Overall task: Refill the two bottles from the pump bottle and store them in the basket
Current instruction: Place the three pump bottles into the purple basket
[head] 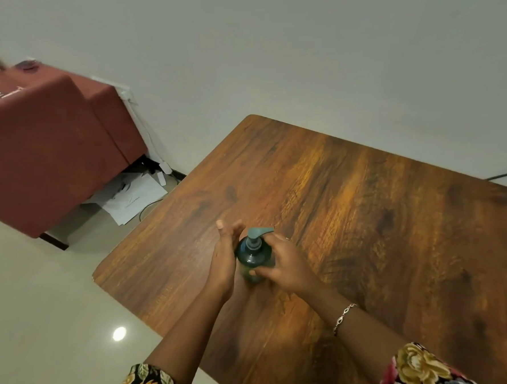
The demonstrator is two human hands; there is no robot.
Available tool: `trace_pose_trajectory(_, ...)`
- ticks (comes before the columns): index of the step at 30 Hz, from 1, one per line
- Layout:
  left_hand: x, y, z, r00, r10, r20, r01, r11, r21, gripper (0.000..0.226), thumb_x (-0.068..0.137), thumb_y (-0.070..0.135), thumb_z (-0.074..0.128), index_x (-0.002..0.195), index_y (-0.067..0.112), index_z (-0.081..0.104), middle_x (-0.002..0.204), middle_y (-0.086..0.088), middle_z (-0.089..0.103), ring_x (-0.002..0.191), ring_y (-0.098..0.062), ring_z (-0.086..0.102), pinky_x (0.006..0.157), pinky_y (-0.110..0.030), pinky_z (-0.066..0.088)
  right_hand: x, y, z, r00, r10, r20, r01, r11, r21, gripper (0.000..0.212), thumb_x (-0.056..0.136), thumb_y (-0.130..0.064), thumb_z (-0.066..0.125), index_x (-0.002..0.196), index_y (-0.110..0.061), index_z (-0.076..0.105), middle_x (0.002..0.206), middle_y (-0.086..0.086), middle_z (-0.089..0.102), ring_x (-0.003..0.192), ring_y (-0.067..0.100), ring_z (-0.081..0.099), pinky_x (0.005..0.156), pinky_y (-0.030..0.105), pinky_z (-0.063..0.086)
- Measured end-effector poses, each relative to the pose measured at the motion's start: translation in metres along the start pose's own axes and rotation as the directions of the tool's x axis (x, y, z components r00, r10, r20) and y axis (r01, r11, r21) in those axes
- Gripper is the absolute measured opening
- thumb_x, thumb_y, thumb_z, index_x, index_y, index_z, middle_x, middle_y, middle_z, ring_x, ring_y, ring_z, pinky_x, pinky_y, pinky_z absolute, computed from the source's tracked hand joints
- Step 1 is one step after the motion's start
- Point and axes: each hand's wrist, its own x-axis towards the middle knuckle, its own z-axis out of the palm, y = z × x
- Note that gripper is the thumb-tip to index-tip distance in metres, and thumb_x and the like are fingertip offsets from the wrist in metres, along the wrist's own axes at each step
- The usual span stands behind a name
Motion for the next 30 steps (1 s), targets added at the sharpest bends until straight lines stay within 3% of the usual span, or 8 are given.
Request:
trace_pose_trajectory(5, -0.009, 0.004, 0.028, 0.992, 0.075, 0.099, -0.075, 0.997, -0.005, 0.076, 0.083, 0.062, 0.011, 0.125, 0.016, 0.054, 0.13, -0.002, 0.056, 0.123, -0.009, 0.048, 0.109, -0.029, 0.032, -0.013, 0.006, -0.034, 0.985, 0.029, -0.169, -0.024, 0.999, 0.028, 0.061, 0.061, -0.024, 0.079, 0.118, -0.013, 0.057, 0.115, 0.002, 0.059, 0.108, 0.015, 0.055, 0.095, 0.027, 0.043)
trace_pose_trajectory(10, -0.023, 0.002, 0.067, 0.962, 0.188, 0.196, -0.199, 0.979, 0.042, 0.067, 0.087, 0.067, 0.014, 0.112, 0.026, 0.06, 0.115, 0.008, 0.064, 0.113, -0.002, 0.055, 0.098, -0.021, 0.039, -0.041, 0.009, -0.077, 0.942, 0.094, -0.322, -0.093, 0.995, 0.017, 0.06, 0.06, -0.03, 0.075, 0.115, -0.013, 0.059, 0.114, -0.002, 0.06, 0.106, 0.012, 0.056, 0.092, 0.027, 0.045)
trace_pose_trajectory(15, -0.04, 0.0, 0.116, 0.9, 0.284, 0.332, -0.32, 0.945, 0.06, 0.036, 0.093, 0.034, 0.031, 0.12, 0.03, 0.054, 0.119, 0.019, 0.061, 0.117, -0.003, 0.052, 0.098, -0.019, 0.04, -0.078, 0.017, -0.118, 0.883, 0.145, -0.446, -0.169, 0.986, -0.015, 0.064, 0.059, -0.027, 0.081, 0.117, -0.015, 0.058, 0.106, -0.016, 0.052, 0.099, 0.005, 0.051, 0.088, 0.02, 0.044)
trace_pose_trajectory(17, -0.046, 0.001, 0.136, 0.866, 0.301, 0.4, -0.36, 0.929, 0.081, 0.04, 0.086, 0.02, 0.039, 0.124, 0.029, 0.05, 0.122, 0.017, 0.058, 0.118, -0.003, 0.051, 0.095, -0.015, 0.041, -0.092, 0.022, -0.131, 0.861, 0.158, -0.483, -0.191, 0.981, -0.019, 0.067, 0.056, -0.035, 0.078, 0.117, -0.017, 0.058, 0.109, -0.013, 0.054, 0.101, 0.009, 0.054, 0.088, 0.024, 0.045)
trace_pose_trajectory(19, -0.054, -0.002, 0.158, 0.835, 0.301, 0.461, -0.391, 0.914, 0.11, 0.054, 0.079, 0.014, 0.046, 0.132, 0.023, 0.043, 0.13, 0.008, 0.053, 0.12, -0.005, 0.051, 0.096, -0.018, 0.042, -0.107, 0.028, -0.146, 0.832, 0.181, -0.524, -0.213, 0.977, 0.0, 0.067, 0.055, -0.033, 0.079, 0.116, -0.015, 0.058, 0.11, -0.009, 0.056, 0.101, 0.007, 0.053, 0.088, 0.018, 0.042)
trace_pose_trajectory(21, -0.061, -0.009, 0.182, 0.806, 0.285, 0.518, -0.422, 0.891, 0.165, 0.066, 0.076, 0.014, 0.054, 0.139, 0.019, 0.035, 0.134, 0.005, 0.049, 0.122, -0.008, 0.05, 0.099, -0.027, 0.044, -0.125, 0.031, -0.163, 0.799, 0.196, -0.568, -0.237, 0.972, 0.002, 0.065, 0.055, -0.029, 0.081, 0.114, -0.015, 0.059, 0.108, -0.012, 0.055, 0.098, 0.002, 0.052, 0.085, 0.007, 0.036)
trace_pose_trajectory(24, -0.075, -0.014, 0.218, 0.769, 0.3, 0.564, -0.5, 0.832, 0.239, 0.078, 0.076, 0.025, 0.066, 0.143, 0.023, 0.027, 0.14, 0.005, 0.044, 0.126, -0.011, 0.046, 0.102, -0.041, 0.043, -0.152, 0.034, -0.185, 0.751, 0.204, -0.628, -0.281, 0.959, -0.025, 0.065, 0.054, -0.037, 0.074, 0.114, -0.018, 0.059, 0.107, -0.016, 0.054, 0.095, -0.001, 0.051, 0.08, 0.002, 0.033)
trace_pose_trajectory(30, -0.113, -0.008, 0.296, 0.751, 0.342, 0.565, -0.527, 0.826, 0.2, 0.075, 0.068, 0.022, 0.074, 0.133, 0.027, 0.038, 0.124, 0.019, 0.051, 0.113, 0.007, 0.049, 0.093, -0.029, 0.047, -0.21, 0.05, -0.226, 0.622, 0.265, -0.736, -0.382, 0.924, 0.01, 0.065, 0.058, -0.032, 0.08, 0.118, -0.021, 0.058, 0.114, -0.01, 0.056, 0.102, 0.004, 0.052, 0.088, 0.013, 0.038)
